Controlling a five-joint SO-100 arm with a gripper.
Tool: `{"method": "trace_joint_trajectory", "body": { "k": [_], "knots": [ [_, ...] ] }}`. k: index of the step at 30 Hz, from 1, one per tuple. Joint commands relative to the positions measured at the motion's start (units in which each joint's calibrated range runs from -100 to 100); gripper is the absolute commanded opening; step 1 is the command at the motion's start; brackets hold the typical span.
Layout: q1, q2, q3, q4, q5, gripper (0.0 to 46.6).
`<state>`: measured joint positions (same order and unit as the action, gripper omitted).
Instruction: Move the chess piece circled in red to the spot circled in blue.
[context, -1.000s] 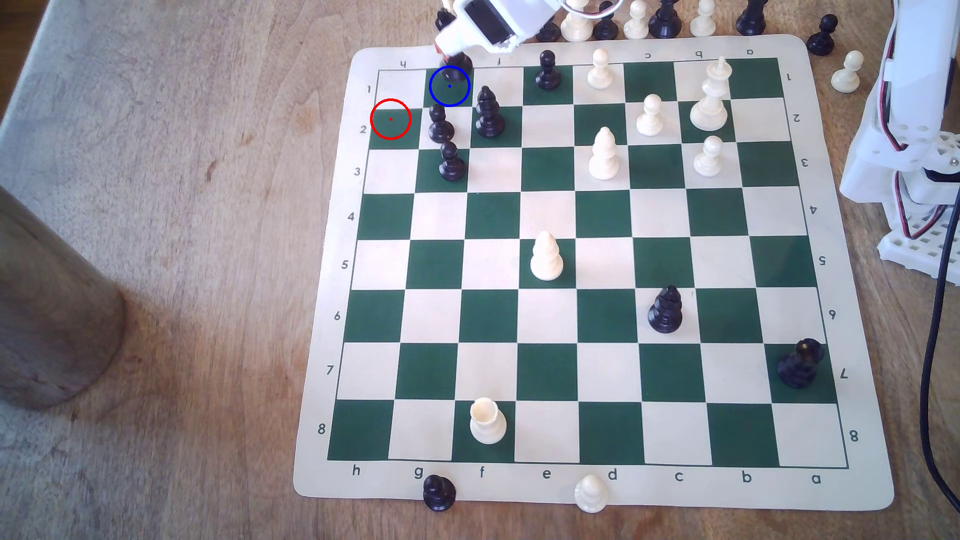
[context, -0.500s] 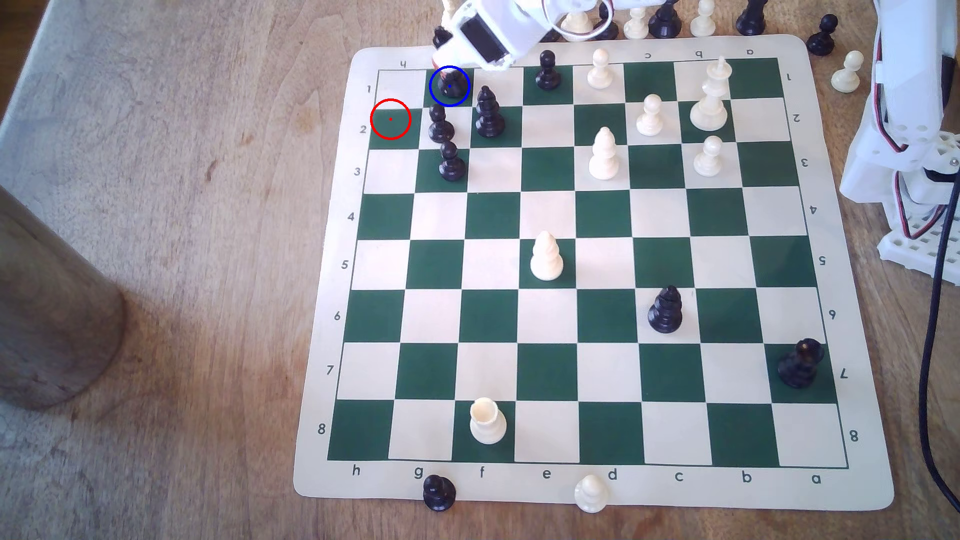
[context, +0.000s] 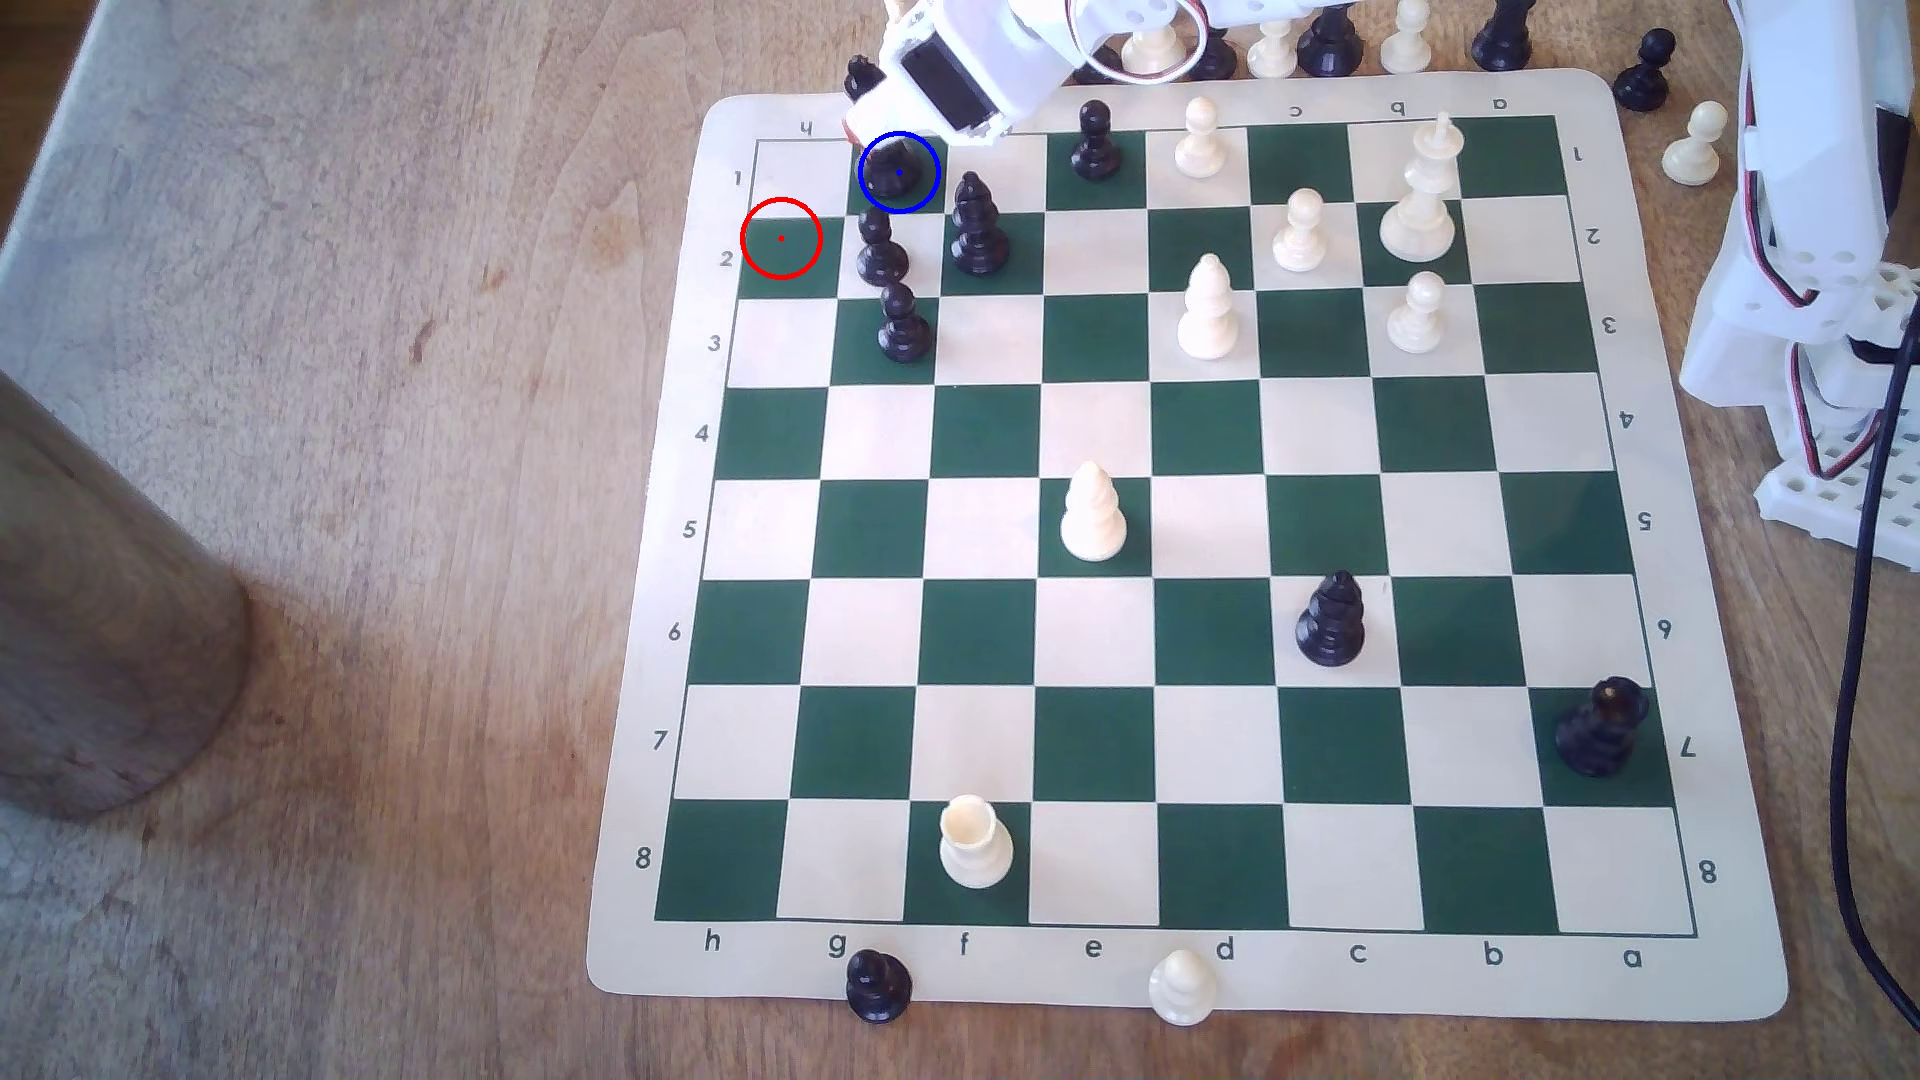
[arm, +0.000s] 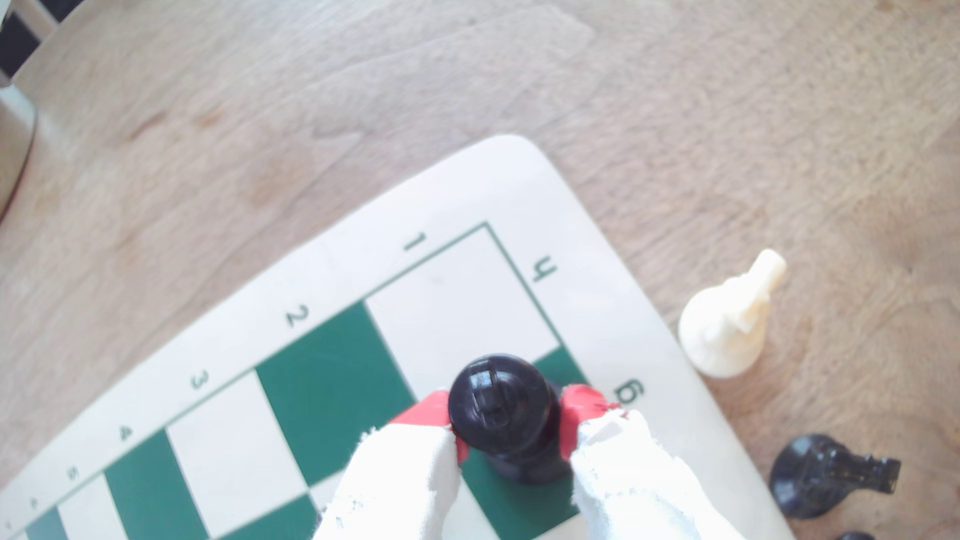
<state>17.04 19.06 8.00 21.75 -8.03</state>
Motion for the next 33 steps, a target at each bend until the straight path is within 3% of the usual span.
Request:
{"method": "trace_joint_trajectory", "body": {
  "k": [1, 6, 11, 33],
  "knots": [
    [0.21, -1.49, -5.64, 1.26, 0.54, 3.6],
    [0.13, -2.17, -5.64, 3.31, 1.07, 12.5],
    [0.13, -4.29, -5.46, 5.11, 1.22, 16.7],
    [0.13, -17.87, -4.10, 15.92, 0.05, 17.9]
  ]
}}
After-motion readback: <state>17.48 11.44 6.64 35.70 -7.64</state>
